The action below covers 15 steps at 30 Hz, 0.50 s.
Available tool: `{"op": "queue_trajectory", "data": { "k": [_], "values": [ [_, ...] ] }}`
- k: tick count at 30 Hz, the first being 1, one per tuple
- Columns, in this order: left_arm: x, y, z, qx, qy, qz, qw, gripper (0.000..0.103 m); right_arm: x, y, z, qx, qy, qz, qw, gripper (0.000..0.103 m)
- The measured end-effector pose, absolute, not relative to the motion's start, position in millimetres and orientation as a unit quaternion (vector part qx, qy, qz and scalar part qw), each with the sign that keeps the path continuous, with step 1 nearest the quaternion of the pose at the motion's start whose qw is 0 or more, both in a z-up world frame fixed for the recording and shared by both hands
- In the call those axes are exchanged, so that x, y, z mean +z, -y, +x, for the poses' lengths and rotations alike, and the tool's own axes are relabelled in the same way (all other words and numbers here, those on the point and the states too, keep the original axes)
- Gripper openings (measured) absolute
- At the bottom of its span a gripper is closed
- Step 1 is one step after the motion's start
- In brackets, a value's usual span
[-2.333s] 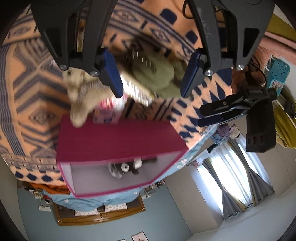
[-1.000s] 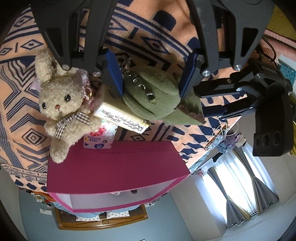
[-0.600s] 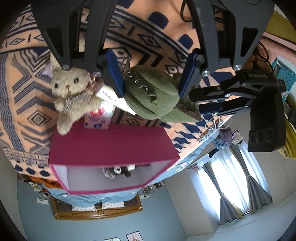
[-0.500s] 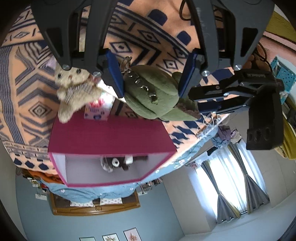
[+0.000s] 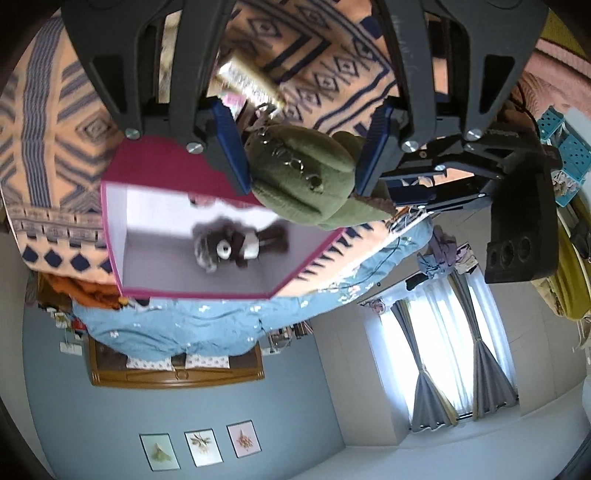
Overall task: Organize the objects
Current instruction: 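Lift the green dinosaur plush into the pink box and open the right gripper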
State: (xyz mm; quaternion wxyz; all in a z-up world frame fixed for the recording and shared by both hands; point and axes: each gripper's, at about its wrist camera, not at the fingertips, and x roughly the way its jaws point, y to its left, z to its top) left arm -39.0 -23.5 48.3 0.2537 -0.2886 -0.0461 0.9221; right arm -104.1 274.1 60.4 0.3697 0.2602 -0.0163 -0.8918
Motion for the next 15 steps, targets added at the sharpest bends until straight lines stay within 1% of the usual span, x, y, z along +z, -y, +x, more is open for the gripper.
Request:
{"op": "queue_trajectory", "data": {
  "k": [7,15],
  "values": [
    [66.3,28.1,-63.6,0.934,0.034,-0.271,0.230,0.052,82.8,-260.2,-131.7,-0.900,0.003,0.232,0.368,0.061],
    [68.8,35.0,-88.1,0.936,0.034,-0.275,0.216,0.052,87.9,-252.1,-164.5,-0.898,0.014,0.236,0.372,0.061]
  ]
}}
